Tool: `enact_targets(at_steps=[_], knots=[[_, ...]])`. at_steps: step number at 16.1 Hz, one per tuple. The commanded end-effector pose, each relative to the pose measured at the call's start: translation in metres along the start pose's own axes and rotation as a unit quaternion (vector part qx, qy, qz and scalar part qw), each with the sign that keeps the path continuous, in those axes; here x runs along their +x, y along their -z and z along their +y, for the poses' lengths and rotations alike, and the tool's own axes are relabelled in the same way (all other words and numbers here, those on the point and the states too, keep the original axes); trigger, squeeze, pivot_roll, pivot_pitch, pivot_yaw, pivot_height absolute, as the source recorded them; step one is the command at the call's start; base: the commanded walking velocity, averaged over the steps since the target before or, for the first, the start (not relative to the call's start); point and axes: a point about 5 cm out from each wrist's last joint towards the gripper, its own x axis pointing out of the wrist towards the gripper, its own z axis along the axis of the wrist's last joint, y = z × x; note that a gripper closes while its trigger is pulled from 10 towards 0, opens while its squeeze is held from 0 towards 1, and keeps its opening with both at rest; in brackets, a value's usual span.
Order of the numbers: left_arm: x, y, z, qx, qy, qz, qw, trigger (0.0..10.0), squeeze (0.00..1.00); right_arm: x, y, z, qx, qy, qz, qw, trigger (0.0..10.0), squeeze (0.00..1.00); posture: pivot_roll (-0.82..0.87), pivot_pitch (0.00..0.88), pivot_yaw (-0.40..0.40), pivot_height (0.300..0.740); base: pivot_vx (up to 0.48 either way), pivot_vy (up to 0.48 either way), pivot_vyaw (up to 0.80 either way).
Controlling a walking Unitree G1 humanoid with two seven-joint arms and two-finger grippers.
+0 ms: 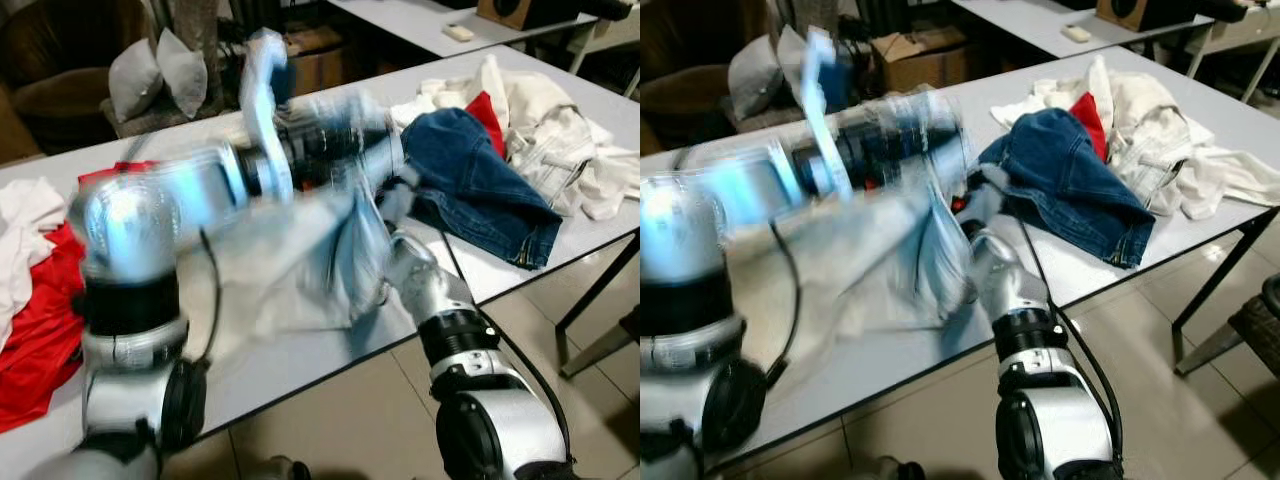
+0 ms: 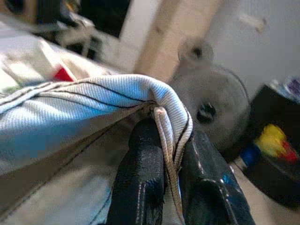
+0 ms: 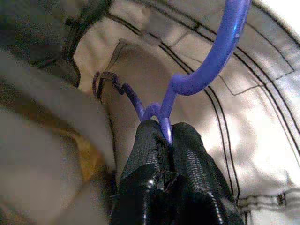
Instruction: Hang hanger
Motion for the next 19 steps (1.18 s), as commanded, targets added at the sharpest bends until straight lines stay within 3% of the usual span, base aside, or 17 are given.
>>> enact_targets(at_steps=[1, 4, 5, 7, 8, 10, 12, 13, 16, 19], knots=[[-0.007, -0.022, 0.001, 0.020, -0.012, -0.047, 0.999, 0.0, 0.00, 0.000, 0.022, 0.001, 0.009, 0.008, 0.041, 0.999, 10.0, 0.00, -0.02, 0.000, 0.119, 0.740, 0.000, 0.000, 0.00], [-0.016, -0.040, 0.015, 0.047, -0.064, -0.065, 0.995, 0.0, 0.00, -0.007, 0.024, -0.010, -0.010, 0.015, 0.067, 0.998, 10.0, 0.00, -0.03, 0.000, 0.129, 0.740, 0.000, 0.000, 0.00], [-0.025, -0.052, 0.032, 0.074, -0.130, -0.081, 0.985, 0.0, 0.00, -0.013, 0.022, -0.014, -0.010, 0.011, 0.077, 0.997, 10.0, 0.00, -0.04, 0.000, 0.130, 0.740, 0.000, 0.000, 0.00], [-0.049, -0.070, 0.065, 0.147, -0.252, -0.085, 0.953, 0.0, 0.00, -0.029, 0.015, -0.019, -0.016, 0.002, 0.093, 0.995, 10.0, 0.00, -0.05, 0.000, 0.132, 0.740, 0.000, 0.000, 0.00], [-0.062, -0.075, 0.078, 0.177, -0.298, -0.078, 0.935, 0.0, 0.00, -0.038, 0.008, -0.018, -0.020, -0.008, 0.094, 0.995, 10.0, 0.00, -0.06, 0.000, 0.131, 0.740, 0.000, 0.000, 0.00], [-0.075, -0.076, 0.093, 0.193, -0.346, -0.071, 0.916, 0.0, 0.00, -0.048, -0.002, -0.013, -0.021, -0.023, 0.093, 0.995, 10.0, 0.00, -0.06, 0.000, 0.130, 0.740, 0.000, 0.000, 0.00], [-0.092, -0.063, 0.119, 0.219, -0.402, -0.029, 0.888, 0.0, 0.00, -0.066, -0.019, -0.001, -0.020, -0.049, 0.090, 0.995, 10.0, 0.00, -0.07, 0.000, 0.129, 0.740, 0.000, 0.000, 0.00], [-0.097, -0.048, 0.132, 0.213, -0.422, -0.009, 0.881, 0.0, 0.00, -0.075, -0.028, 0.006, -0.020, -0.055, 0.086, 0.995, 10.0, 0.00, -0.08, 0.000, 0.128, 0.740, 0.000, 0.000, 0.00], [-0.106, -0.005, 0.159, 0.211, -0.448, 0.060, 0.867, 0.0, 0.00, -0.092, -0.047, 0.025, -0.013, -0.080, 0.069, 0.994, 10.0, 0.00, -0.09, 0.000, 0.133, 0.740, 0.000, 0.000, 0.00], [-0.109, 0.060, 0.174, 0.184, -0.440, 0.150, 0.866, 0.0, 0.00, -0.105, -0.083, 0.044, -0.016, -0.104, 0.021, 0.994, 10.0, 0.00, -0.12, 0.000, 0.138, 0.740, 0.000, 0.000, 0.00]])
